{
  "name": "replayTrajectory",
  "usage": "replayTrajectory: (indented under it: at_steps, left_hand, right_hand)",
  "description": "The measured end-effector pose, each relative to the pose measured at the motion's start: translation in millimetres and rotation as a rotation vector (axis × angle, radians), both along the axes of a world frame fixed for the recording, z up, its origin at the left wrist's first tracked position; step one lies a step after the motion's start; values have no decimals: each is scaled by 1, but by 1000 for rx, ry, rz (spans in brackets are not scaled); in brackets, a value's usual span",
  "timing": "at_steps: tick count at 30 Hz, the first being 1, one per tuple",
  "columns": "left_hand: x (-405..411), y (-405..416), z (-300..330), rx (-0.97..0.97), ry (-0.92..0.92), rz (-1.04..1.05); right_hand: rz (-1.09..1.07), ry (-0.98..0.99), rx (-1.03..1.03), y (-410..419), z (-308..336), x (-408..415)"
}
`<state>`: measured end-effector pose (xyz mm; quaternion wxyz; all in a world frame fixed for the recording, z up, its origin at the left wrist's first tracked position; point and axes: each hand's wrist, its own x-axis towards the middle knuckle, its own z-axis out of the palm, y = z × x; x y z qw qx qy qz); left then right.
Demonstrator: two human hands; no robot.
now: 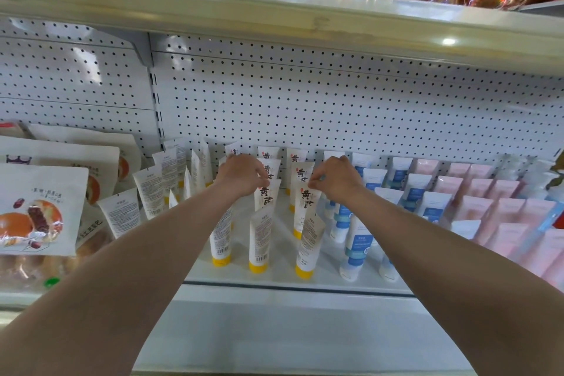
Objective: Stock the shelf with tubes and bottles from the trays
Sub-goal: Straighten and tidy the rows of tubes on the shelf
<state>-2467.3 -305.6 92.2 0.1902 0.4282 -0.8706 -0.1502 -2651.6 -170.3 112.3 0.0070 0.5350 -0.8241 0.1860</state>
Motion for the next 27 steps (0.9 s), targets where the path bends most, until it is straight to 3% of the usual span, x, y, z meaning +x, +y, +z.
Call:
replayTrajectory:
  at_steps: [10, 16, 27]
  left_hand:
    - [7, 11, 8, -15, 50, 4]
    - [17, 27, 13, 108, 175, -130]
    - [35, 63, 28, 156, -83, -372]
  right_hand:
    - [-12, -28, -38, 11, 3, 5]
    - [87, -137, -56, 20, 11, 4]
    - [245, -192, 190, 51, 28, 25]
